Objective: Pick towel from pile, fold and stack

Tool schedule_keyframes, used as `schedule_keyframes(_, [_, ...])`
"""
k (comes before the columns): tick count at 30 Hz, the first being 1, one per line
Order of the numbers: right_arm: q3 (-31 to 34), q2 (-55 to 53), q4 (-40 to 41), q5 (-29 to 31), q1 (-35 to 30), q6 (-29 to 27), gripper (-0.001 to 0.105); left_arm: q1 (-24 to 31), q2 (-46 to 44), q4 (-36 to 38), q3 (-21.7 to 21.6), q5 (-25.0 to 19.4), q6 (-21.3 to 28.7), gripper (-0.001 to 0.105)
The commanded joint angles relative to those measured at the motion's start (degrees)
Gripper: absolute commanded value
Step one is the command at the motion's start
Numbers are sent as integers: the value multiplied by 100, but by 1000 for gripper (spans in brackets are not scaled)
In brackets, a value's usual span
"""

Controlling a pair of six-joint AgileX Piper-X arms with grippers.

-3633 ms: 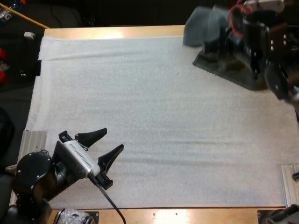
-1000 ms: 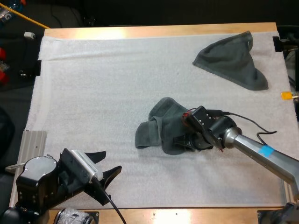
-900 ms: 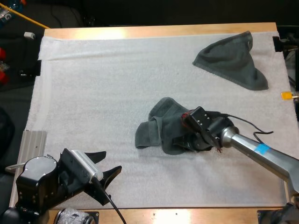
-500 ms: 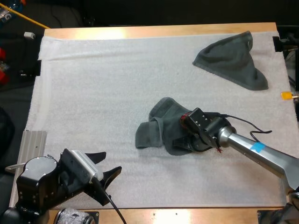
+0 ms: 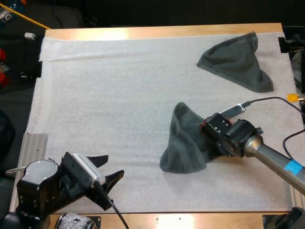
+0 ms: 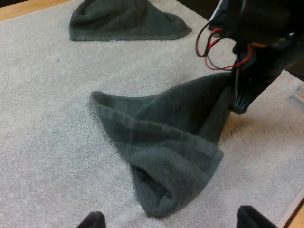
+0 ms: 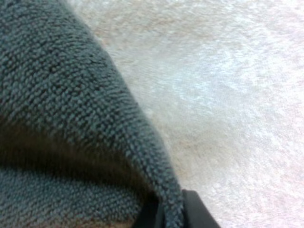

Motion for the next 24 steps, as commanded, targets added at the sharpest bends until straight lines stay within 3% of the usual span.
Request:
schedule_keyframes(1, [-5, -57, 109, 132, -22, -94, 0, -36, 4, 18, -30, 38, 1, 56])
schedule_keyframes(7, [-7, -67, 158, 113, -22, -24, 5, -36, 4, 18, -30, 38, 1, 56])
schedule_keyframes(10, [-15, -105, 236, 77, -22, -8, 27, -36, 4, 18, -30, 38, 1, 56])
schedule_keyframes(12, [-15, -153, 301, 77, -22, 57, 51, -36, 4, 18, -30, 38, 1, 56])
schedule_keyframes(14, [-15, -224, 363, 28, -22, 192, 66, -36, 4, 18, -30, 38, 1, 56])
schedule_keyframes(16, [-15, -308, 355, -145, -19, 308, 67, -36, 4, 18, -30, 38, 1, 56])
schedule_keyframes(19, [-15, -469, 237, -640, -11, 534, 60, -36, 4, 18, -30, 38, 1, 56])
schedule_keyframes(24, [92, -586, -425, -2437, -11, 854, 47, -36, 4, 23, -30, 38, 1, 56])
